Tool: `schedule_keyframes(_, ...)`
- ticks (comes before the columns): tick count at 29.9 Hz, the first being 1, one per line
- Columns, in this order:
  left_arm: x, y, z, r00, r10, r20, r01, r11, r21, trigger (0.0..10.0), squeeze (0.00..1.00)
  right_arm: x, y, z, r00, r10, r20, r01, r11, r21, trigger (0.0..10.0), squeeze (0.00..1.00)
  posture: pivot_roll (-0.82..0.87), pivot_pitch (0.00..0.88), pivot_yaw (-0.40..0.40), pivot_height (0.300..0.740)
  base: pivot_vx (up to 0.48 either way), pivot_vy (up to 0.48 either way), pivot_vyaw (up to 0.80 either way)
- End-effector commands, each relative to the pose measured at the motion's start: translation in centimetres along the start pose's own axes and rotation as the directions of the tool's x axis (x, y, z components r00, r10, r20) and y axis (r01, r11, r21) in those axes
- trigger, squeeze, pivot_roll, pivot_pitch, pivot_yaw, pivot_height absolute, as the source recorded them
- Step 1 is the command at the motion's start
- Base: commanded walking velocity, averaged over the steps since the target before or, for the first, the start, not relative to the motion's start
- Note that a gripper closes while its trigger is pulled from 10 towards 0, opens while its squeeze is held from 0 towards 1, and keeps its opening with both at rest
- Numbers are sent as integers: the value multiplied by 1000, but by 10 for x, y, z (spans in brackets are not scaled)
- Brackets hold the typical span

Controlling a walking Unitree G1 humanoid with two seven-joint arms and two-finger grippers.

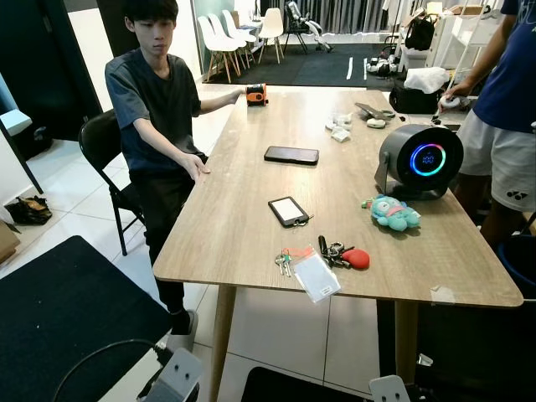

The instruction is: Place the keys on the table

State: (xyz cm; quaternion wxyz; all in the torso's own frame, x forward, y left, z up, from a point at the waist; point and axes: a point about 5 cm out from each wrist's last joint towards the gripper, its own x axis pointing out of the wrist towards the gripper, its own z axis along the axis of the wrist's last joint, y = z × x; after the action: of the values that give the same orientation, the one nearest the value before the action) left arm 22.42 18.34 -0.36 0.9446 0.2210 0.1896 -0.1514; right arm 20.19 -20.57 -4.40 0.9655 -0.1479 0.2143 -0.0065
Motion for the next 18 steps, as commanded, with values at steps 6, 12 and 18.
schedule_keyframes(6, -11, 2, -16, 998, -21, -54, 23, 999, 33, 10000, 0, -6, 5, -9, 999, 5, -32, -5, 1000, -1, 10000, 0, 90, 108, 88, 740, 0, 0, 0)
schedule_keyframes(12, -7, 0, -11, 999, -20, -43, 21, 999, 26, 10000, 0, -5, 6, -8, 1000, 9, -29, -9, 1000, 3, 10000, 0, 92, 113, 88, 740, 0, 0, 0)
schedule_keyframes(18, -5, -1, -8, 999, -17, -33, 17, 1000, 13, 10000, 0, -5, 7, -7, 1000, 9, -27, -9, 1000, 3, 10000, 0, 91, 116, 87, 740, 0, 0, 0)
